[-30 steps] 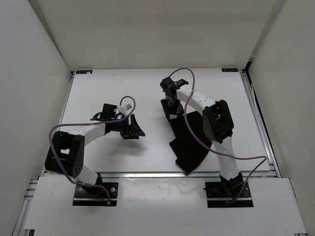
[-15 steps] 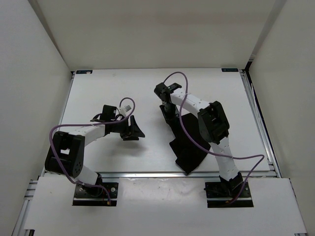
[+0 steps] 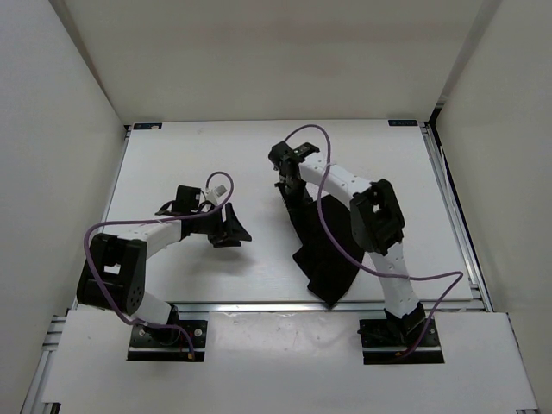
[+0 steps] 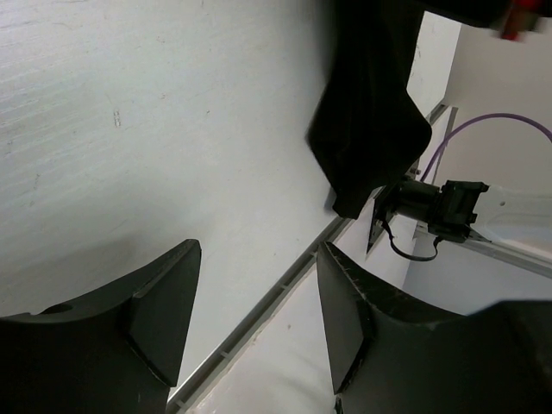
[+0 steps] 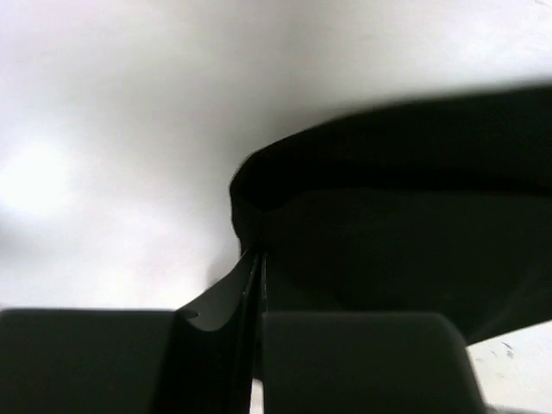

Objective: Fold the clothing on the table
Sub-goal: Flatten the skirt out

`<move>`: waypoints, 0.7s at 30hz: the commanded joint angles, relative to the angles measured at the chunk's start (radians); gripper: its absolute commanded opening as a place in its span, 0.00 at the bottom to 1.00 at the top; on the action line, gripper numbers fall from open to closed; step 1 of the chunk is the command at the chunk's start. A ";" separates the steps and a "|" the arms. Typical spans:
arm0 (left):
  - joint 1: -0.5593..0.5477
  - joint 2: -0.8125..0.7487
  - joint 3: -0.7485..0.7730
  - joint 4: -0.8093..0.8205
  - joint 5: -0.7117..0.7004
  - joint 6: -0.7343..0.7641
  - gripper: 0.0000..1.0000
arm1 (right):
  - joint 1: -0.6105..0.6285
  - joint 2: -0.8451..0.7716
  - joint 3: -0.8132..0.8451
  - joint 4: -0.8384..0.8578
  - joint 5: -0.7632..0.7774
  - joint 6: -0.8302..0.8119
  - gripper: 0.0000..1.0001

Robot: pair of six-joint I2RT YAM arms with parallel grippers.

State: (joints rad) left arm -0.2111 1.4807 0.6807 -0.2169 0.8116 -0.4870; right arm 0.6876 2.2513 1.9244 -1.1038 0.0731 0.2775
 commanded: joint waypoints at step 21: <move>-0.037 -0.017 -0.006 0.027 0.037 -0.004 0.67 | -0.580 -0.739 -0.700 0.381 -0.236 0.018 0.02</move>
State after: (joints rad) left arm -0.2398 1.4811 0.6796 -0.2020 0.8234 -0.4976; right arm 0.1986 1.5425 1.2617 -0.8524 -0.1928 0.3058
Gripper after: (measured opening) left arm 0.668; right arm 0.017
